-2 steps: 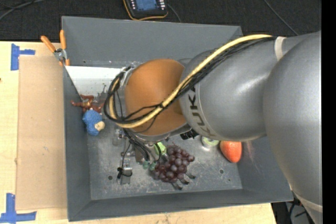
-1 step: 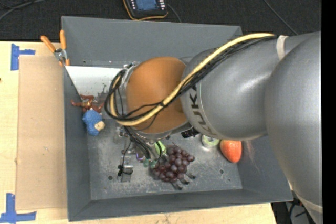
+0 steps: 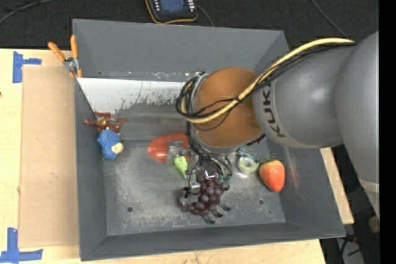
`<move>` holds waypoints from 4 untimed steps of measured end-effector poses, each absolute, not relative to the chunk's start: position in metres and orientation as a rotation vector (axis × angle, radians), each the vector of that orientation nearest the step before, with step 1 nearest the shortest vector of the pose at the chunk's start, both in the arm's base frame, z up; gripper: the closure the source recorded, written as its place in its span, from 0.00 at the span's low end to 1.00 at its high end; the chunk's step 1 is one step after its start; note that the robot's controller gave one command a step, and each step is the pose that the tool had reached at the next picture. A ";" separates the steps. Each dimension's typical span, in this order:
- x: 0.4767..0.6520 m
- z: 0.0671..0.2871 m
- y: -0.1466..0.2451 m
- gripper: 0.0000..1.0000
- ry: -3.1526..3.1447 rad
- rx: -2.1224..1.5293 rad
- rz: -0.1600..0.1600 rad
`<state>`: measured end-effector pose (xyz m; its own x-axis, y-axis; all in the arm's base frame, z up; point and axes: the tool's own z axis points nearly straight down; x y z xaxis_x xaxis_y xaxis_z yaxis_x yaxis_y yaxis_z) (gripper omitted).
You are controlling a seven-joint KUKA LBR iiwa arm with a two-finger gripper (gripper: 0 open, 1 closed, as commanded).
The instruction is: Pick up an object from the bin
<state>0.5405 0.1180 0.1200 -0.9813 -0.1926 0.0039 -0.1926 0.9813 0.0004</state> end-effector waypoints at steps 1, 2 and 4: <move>0.602 0.159 0.118 0.00 -3.146 0.065 -0.007; 0.531 0.113 0.031 0.00 -3.050 0.671 -0.001; 0.512 0.070 0.059 1.00 -2.888 1.194 -0.008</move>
Offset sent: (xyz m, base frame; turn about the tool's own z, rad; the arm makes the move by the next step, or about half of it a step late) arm -0.0078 -0.0847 -0.0051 -0.2463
